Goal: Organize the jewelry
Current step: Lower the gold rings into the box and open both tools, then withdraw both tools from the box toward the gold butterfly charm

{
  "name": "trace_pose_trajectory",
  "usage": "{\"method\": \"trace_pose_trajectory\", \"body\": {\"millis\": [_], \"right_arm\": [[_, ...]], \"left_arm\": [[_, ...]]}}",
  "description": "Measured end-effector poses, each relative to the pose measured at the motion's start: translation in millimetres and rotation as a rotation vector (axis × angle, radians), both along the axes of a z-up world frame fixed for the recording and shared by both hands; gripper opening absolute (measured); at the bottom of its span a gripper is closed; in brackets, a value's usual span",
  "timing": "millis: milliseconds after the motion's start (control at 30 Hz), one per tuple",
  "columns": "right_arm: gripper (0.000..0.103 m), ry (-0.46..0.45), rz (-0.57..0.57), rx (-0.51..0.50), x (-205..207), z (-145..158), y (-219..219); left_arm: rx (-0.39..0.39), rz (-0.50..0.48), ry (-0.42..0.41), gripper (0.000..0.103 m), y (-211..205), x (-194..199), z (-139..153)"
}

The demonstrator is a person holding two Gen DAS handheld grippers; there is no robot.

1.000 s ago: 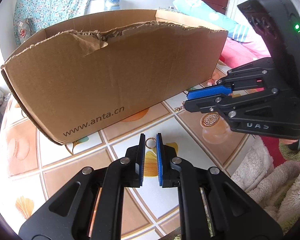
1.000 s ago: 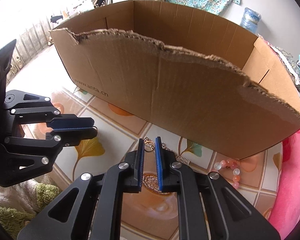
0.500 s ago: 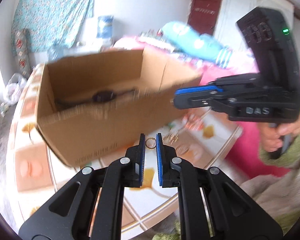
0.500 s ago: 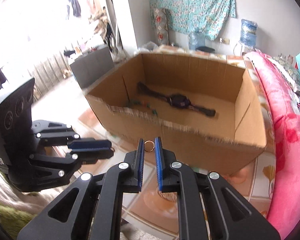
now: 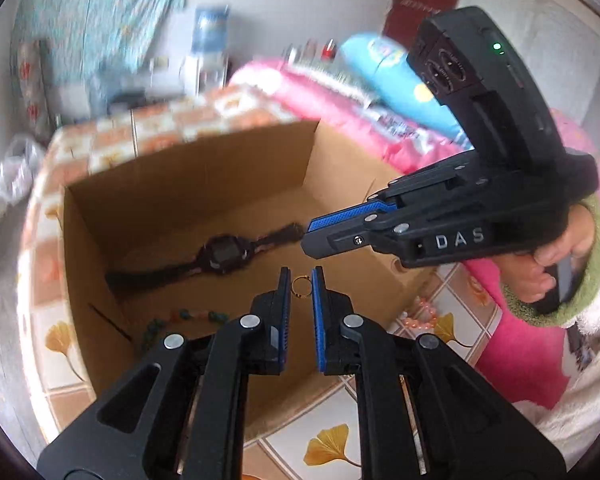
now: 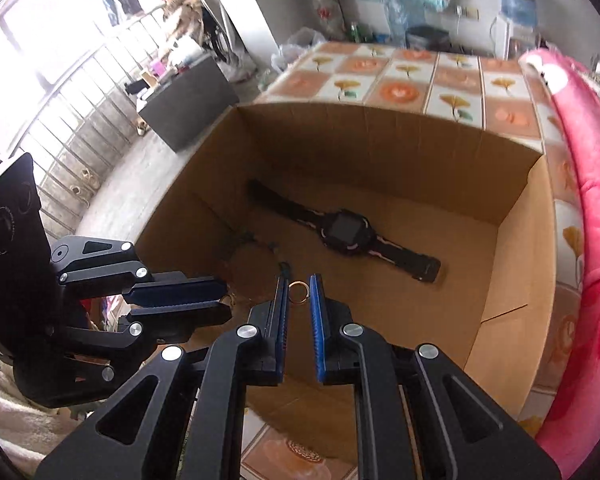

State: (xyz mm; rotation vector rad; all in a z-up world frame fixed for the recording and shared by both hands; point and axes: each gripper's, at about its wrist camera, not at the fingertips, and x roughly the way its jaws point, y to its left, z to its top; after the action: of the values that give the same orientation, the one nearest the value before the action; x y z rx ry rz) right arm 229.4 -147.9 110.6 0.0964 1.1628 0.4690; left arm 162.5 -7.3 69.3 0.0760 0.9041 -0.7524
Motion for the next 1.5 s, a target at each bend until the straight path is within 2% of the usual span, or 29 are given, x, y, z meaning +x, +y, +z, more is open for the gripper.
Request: {"method": "trace_pose_trajectory", "body": {"millis": [100,233,533,733,1000,1100,1200,1267,1333,1400,1500], "right_arm": [[0.011,0.098,0.011,-0.028,20.3,-24.7,-0.5],[0.011,0.18,-0.002,-0.035,33.5,-43.4,-4.3],[0.013,0.169,-0.024,-0.009,32.9,-44.5,-11.4],[0.013,0.125,-0.03,-0.023,28.9,-34.2,-14.8],[0.013,0.046,-0.04,-0.014,18.4,-13.3,-19.7],[0.013,0.002,-0.046,0.04,9.8,0.5,-25.4],[0.013,-0.089,-0.027,0.134,-12.9,22.9,-33.4],[0.013,-0.147,0.004,0.182,-35.4,35.5,-36.6],[0.013,-0.201,0.054,0.228,-65.2,42.5,-38.2],[0.013,-0.218,0.094,0.274,-94.7,39.6,-41.7],[0.013,-0.192,0.101,0.294,-124.2,20.5,-45.8]], "left_arm": [[-0.007,0.004,0.103,0.01,-2.8,23.9,-10.6],[0.032,0.033,0.166,0.01,-17.7,35.0,-23.4],[0.016,0.086,0.22,0.015,-15.7,47.9,-31.5],[0.015,0.111,0.187,0.015,-8.5,48.9,-27.8],[-0.018,0.119,0.062,0.015,5.5,30.7,-8.7],[-0.048,0.112,0.008,0.015,13.5,12.8,1.8],[-0.123,0.061,-0.05,0.015,23.8,-15.9,13.0],[-0.172,-0.007,-0.089,0.015,29.0,-40.9,17.6],[-0.188,-0.068,-0.104,0.019,30.8,-63.4,17.3],[-0.184,-0.129,-0.091,0.022,29.0,-85.3,10.9],[-0.156,-0.158,-0.015,0.022,19.2,-102.5,-10.9]]}}
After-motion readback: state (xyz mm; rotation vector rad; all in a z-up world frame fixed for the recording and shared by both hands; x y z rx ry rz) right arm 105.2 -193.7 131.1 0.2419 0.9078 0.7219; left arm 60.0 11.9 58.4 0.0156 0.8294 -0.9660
